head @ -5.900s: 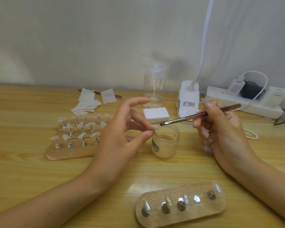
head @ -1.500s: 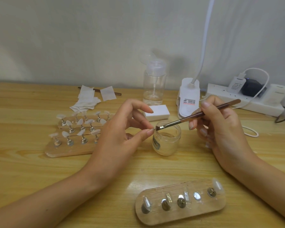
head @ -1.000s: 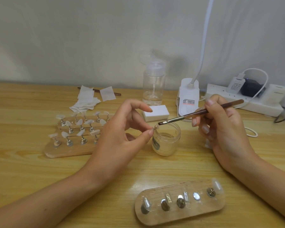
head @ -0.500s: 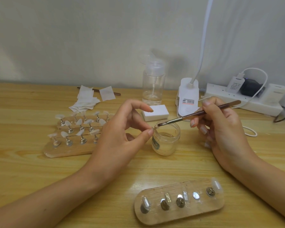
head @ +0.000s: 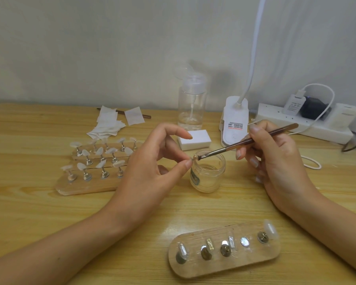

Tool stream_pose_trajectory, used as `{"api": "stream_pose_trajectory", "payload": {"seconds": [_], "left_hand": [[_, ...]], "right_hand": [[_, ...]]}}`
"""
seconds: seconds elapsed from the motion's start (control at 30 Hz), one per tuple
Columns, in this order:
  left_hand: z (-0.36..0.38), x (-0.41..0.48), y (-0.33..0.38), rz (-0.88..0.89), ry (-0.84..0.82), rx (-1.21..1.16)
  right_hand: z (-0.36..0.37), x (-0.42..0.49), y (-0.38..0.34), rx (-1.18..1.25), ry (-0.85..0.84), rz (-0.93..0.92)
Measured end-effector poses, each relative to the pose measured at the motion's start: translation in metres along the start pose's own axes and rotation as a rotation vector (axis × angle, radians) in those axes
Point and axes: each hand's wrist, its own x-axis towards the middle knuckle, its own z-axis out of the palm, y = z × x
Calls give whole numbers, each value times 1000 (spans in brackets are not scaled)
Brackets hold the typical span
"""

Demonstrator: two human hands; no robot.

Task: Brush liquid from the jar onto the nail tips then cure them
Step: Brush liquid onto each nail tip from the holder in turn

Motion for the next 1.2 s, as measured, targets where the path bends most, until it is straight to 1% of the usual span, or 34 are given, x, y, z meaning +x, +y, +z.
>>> {"api": "stream_pose_trajectory", "payload": {"seconds": [0.07,0.17,0.23,0.33,0.4,0.5,0.57,0.67,0.8,0.9,0.97,1.07,1.2], "left_hand": [[0,0,0,1,-1,0],[0,0,0,4,-3,1],[0,0,0,4,-3,1],[0,0,1,1,-3,6],[0,0,1,0,-5,7],[-1,0,1,8,-11,9],[-1,0,0,13,-12,13],[0,0,0,21,-12,16],[-1,0,0,23,-10,19],[0,0,0,24,-10,19],[0,0,0,21,-11,16],[0,1,0,21,-9,10],[0,1,1,23,-1,8]], "right_hand": [[-1,1,2,3,31,17],[-1,1,0,77,-14,-24],[1,0,-2,56,-40,-25],[0,1,0,10,9,29],[-1,1,0,41,21,21],[0,0,-2,69,-29,-36],[1,0,-1,38,-29,-18],[-2,2,1,40,17,34],[0,1,-2,54,-35,1],[-1,2,0,51,2,48],[-2,2,0,65,9,32],[1,0,-2,60,-39,-9],[-1,2,1,70,2,30]]}}
